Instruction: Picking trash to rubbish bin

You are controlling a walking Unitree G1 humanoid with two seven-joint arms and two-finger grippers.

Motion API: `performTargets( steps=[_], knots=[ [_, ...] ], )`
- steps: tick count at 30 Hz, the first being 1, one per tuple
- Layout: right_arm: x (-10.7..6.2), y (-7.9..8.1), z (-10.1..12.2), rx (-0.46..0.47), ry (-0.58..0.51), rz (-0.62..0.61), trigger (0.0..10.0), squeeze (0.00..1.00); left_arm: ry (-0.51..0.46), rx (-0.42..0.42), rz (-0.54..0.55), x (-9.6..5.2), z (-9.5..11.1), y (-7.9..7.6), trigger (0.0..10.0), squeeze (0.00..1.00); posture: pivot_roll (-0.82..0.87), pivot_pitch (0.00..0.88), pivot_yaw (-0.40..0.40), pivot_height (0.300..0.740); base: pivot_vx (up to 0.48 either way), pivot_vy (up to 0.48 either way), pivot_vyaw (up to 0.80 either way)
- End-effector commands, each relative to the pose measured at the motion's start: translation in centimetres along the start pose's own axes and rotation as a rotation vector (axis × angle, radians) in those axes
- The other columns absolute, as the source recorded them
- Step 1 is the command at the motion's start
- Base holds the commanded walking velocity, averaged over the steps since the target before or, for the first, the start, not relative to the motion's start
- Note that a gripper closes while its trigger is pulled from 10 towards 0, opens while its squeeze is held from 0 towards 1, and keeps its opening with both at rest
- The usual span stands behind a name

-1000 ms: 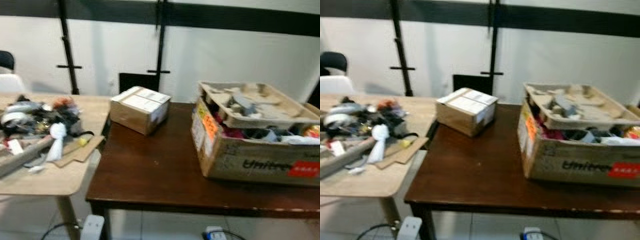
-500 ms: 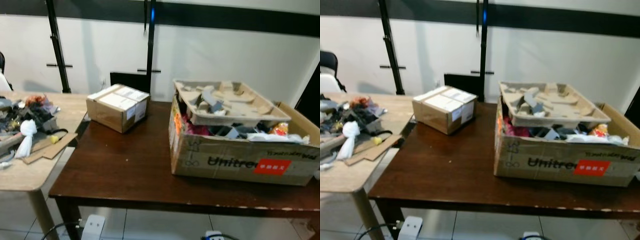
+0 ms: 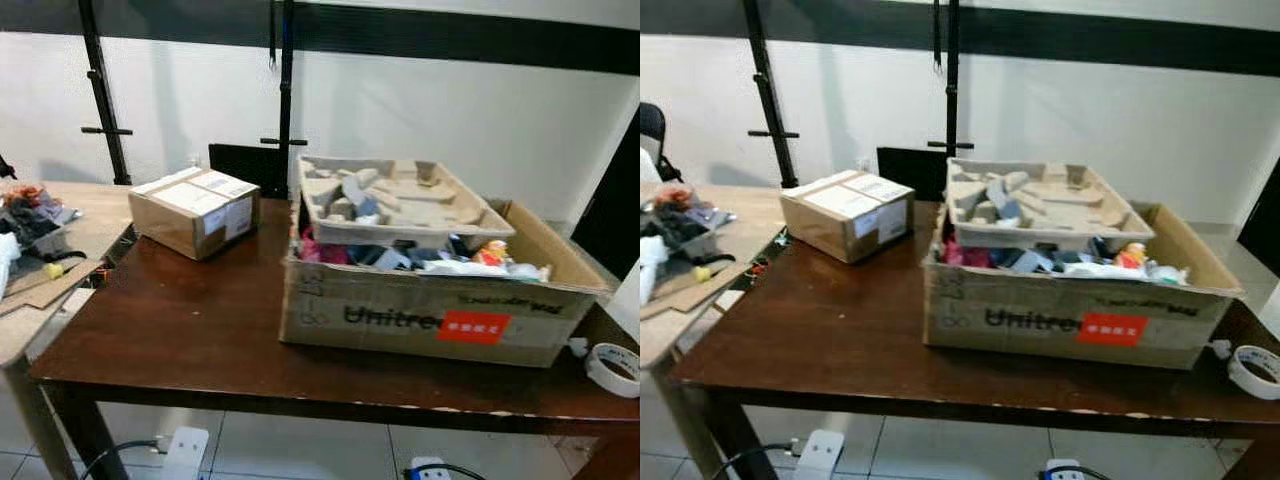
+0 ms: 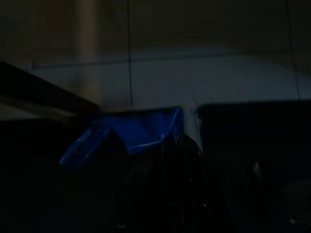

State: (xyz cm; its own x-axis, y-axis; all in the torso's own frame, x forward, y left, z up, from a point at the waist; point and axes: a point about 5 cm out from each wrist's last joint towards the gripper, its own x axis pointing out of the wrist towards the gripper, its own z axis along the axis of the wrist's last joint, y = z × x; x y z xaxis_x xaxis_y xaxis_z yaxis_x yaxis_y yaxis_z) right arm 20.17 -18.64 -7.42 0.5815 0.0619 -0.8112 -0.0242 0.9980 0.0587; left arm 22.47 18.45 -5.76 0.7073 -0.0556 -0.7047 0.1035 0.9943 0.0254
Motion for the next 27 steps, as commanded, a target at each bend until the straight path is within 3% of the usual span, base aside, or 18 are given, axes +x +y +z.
performTargets(
  steps=[1, 25, 27],
  knots=[
    [-0.05, -0.15, -0.26, 0.003, 0.008, -0.005, 10.0, 0.0, 0.007, 0.011, -0.002, -0.04, -0.19, 0.01, 10.0, 0.0, 0.01, 0.0, -0.018, 0.74, 0.0, -0.349, 0.0],
    [0.01, 0.13, -0.16, 0.0, 0.005, 0.003, 10.0, 0.0, -0.002, -0.002, 0.005, -0.01, 0.04, 0.21, 10.0, 0.0, 0.01, 0.0, -0.016, 0.74, 0.0, -0.348, 0.0],
    [0.01, 0.12, -0.17, 0.001, 0.004, 0.003, 10.0, 0.0, -0.009, -0.065, -0.003, 0.02, 0.14, 0.1, 10.0, 0.0, 0.01, 0.0, -0.015, 0.74, 0.0, -0.165, 0.0]
  ],
)
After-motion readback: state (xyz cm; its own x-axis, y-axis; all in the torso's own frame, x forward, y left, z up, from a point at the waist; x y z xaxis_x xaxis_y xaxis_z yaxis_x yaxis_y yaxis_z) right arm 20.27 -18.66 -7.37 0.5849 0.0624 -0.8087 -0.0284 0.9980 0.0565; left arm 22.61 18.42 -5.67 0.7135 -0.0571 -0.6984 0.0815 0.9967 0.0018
